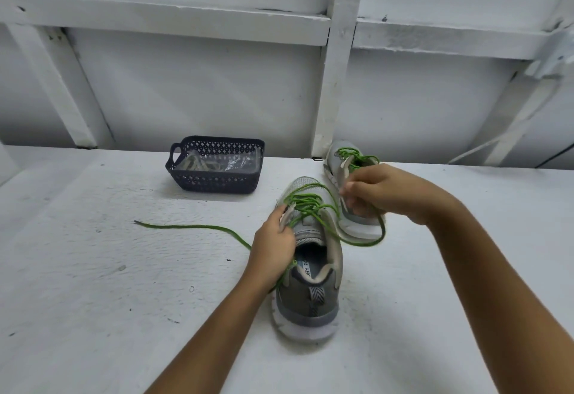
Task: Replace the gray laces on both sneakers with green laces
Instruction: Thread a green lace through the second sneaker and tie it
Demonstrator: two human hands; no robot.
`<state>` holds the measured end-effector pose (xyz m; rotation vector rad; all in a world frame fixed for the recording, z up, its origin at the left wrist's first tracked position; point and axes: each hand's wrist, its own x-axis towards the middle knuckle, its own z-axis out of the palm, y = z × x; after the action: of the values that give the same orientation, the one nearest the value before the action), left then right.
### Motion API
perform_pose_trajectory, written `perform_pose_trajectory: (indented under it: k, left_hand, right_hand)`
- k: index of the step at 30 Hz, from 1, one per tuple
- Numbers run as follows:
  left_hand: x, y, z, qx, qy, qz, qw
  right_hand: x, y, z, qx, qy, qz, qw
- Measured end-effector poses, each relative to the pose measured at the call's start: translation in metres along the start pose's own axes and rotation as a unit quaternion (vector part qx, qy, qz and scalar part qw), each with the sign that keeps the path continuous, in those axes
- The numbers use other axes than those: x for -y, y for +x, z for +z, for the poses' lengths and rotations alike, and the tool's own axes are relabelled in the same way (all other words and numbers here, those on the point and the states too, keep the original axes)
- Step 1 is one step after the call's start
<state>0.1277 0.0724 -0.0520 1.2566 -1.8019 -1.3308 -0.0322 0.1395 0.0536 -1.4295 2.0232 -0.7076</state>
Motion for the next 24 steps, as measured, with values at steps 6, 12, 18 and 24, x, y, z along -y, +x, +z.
perform_pose_trajectory:
  k: [6, 12, 18, 24]
  left_hand:
    - [0.004, 0.003, 0.0, 0.009, 0.006, -0.003, 1.0]
    - [0.005, 0.004, -0.001, 0.012, 0.018, -0.003, 1.0]
    - [0.004, 0.002, -0.001, 0.01, 0.007, 0.003, 1.0]
    - [0.005, 0.002, 0.001, 0.001, -0.005, 0.004, 1.0]
  right_hand:
    - [0.009, 0.036, 0.048, -0.054, -0.251, -0.088, 0.962]
    - [0.004, 0.059, 0.083, -0.081, -0.331, -0.036, 0.939]
    - [0.001, 0.031, 0.053, -0.057, -0.028, -0.093, 0.994]
    - [0.015, -0.004, 0.009, 0.042, 0.146, -0.11, 0.982]
